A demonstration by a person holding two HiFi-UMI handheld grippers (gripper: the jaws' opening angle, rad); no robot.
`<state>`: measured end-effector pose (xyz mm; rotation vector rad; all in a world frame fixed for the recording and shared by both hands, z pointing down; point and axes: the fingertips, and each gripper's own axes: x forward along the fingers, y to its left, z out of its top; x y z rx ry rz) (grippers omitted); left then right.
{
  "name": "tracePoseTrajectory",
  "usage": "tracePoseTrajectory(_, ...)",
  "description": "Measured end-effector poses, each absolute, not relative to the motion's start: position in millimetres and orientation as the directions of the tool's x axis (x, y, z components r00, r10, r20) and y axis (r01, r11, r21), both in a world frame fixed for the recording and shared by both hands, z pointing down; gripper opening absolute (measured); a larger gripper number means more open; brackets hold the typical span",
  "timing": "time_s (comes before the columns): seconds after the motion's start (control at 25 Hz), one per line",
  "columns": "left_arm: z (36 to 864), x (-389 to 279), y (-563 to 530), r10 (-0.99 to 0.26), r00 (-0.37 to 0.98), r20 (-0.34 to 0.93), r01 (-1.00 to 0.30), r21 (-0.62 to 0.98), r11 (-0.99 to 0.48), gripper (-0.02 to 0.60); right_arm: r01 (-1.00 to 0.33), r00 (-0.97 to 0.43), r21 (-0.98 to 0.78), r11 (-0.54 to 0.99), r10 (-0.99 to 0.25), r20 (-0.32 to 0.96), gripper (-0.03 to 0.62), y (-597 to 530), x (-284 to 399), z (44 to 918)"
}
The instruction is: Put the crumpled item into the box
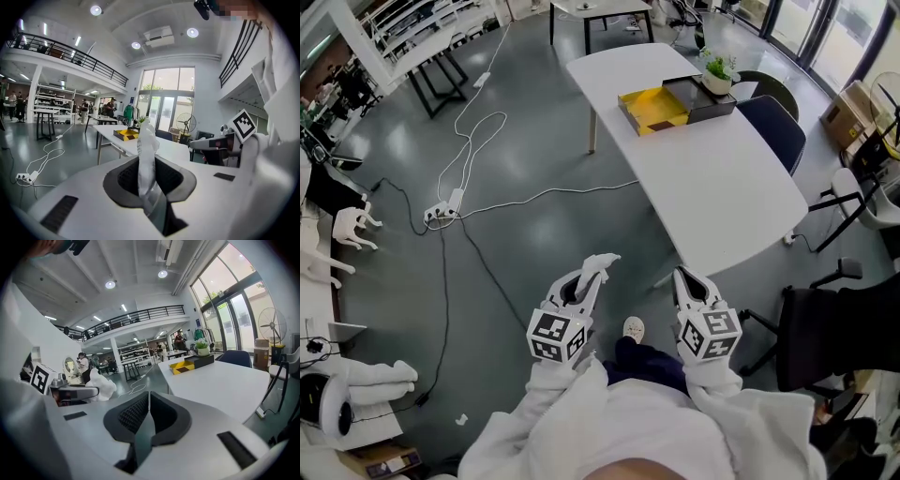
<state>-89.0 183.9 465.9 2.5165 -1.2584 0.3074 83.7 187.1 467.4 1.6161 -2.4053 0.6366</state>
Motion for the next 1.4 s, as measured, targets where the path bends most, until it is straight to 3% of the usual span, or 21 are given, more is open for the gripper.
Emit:
tracePoseTrajectory(0.64, 471, -70, 125, -0.741, 0.593, 0.313, -0.803, 0.176, -0.569, 0.061, -0.91, -0.407, -0.247, 0.334, -0.836, 0.369, 0.037, 128, 98, 475)
tracePoseTrajectory(1.4, 487, -78, 140, -0.75, 0.566, 0.344, -0.824, 0.196, -0.532, 0.061, -0.888, -0.456, -0.269, 0.374, -0.796, 0.398, 0.037, 134, 82, 491)
